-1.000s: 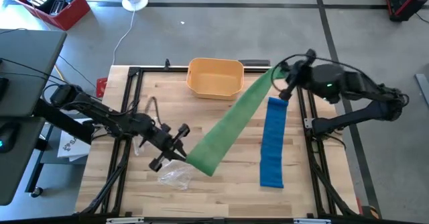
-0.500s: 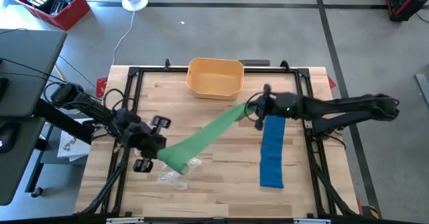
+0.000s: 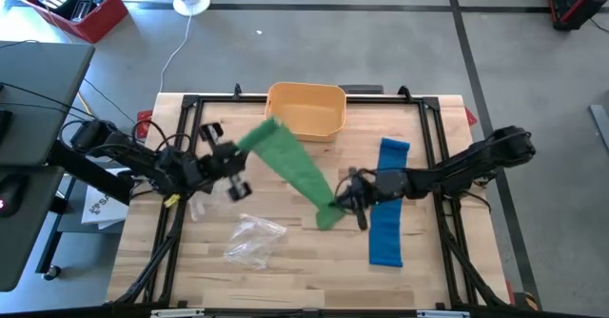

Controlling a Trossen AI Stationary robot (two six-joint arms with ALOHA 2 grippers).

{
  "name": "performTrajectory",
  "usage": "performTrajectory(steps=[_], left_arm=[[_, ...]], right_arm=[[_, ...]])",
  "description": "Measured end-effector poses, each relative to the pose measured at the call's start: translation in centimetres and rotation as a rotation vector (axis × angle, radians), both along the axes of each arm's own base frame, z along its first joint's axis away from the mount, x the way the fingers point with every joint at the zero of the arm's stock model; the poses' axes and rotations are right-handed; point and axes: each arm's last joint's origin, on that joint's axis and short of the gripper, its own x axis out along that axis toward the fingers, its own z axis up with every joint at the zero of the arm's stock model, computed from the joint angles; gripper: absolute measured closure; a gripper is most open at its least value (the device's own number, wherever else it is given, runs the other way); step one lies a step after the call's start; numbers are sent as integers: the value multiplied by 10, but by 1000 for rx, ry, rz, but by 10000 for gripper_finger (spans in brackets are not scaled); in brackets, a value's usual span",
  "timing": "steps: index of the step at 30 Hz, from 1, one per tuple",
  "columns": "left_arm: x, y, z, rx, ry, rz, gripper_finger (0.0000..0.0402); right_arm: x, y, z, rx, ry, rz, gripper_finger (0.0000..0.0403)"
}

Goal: Roll bandage
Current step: Roll the green bandage

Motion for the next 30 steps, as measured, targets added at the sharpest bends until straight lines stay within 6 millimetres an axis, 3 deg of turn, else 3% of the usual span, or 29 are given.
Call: performTrajectory(steps=[6, 13, 21, 26, 30], left_arm=[[17, 41, -18, -55, 252, 167, 400], [29, 76, -59, -233, 625, 143, 400], [29, 68, -90, -343, 926, -74, 400], [27, 50, -102, -406, 1049, -225, 400], [27, 34, -108, -403, 1102, -278, 400]], right_arm=[[-11, 18, 24, 117, -98, 149, 403], [-26, 43, 83, 122, -261, 230, 403], [-35, 51, 171, -57, -239, 70, 403], [-42, 41, 231, -142, -253, -96, 403], [-52, 27, 266, -246, -237, -268, 403]])
